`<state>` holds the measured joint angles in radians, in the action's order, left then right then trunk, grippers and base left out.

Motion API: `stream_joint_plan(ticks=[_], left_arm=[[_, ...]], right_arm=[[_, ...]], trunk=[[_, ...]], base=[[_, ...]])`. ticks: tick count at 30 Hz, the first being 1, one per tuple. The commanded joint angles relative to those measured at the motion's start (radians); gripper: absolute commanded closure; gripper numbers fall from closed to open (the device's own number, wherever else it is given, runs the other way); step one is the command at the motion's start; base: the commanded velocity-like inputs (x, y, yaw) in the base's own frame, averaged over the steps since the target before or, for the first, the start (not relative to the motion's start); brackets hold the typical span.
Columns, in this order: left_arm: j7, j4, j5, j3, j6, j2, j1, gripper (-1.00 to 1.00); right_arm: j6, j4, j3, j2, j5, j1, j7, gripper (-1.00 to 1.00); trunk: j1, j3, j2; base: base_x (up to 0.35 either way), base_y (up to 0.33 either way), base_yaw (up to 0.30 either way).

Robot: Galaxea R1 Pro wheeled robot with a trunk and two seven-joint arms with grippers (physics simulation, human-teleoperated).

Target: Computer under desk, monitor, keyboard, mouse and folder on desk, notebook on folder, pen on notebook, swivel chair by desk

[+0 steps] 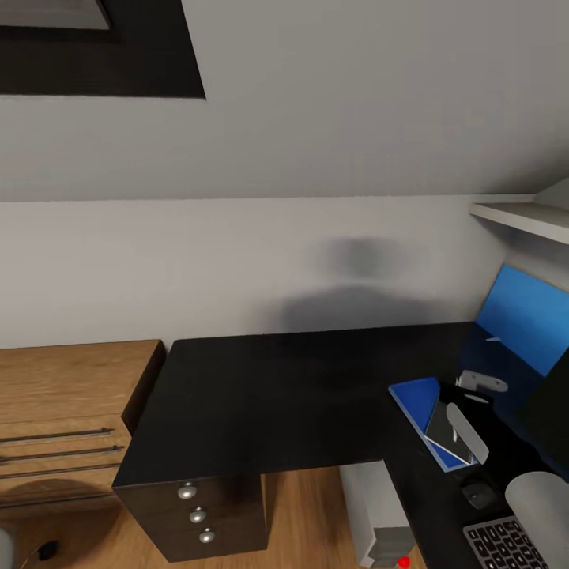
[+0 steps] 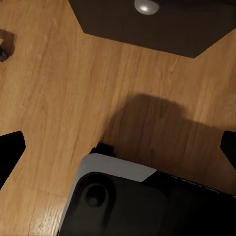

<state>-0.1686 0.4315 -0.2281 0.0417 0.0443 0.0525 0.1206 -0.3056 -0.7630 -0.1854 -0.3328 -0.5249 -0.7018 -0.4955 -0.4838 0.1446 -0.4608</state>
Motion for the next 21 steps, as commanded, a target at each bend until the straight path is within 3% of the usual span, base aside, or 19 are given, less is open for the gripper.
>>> stream_joint_plan(ticks=[1,7,21], left_arm=[[0.000,0.000,-0.007,0.003,0.003,0.001,0.001,-1.00],[0.000,0.000,-0.007,0.003,0.003,0.000,0.001,-1.00],[0.000,0.000,-0.007,0.003,0.003,0.000,0.001,-1.00]], right_arm=[[-0.004,0.006,-0.006,-0.002,-0.007,-0.001,-0.008,1.00],[-0.001,0.090,-0.006,-0.002,-0.004,-0.006,0.025,1.00],[-0.001,0.100,-0.006,-0.003,-0.004,-0.008,0.031,1.00]], trunk=[[-0.001,0.002,-0.002],[-0.001,0.002,-0.002],[-0.001,0.002,-0.002]], base=[[0.027,0.000,0.000],[0.007,0.000,0.000],[0.010,0.000,0.000]])
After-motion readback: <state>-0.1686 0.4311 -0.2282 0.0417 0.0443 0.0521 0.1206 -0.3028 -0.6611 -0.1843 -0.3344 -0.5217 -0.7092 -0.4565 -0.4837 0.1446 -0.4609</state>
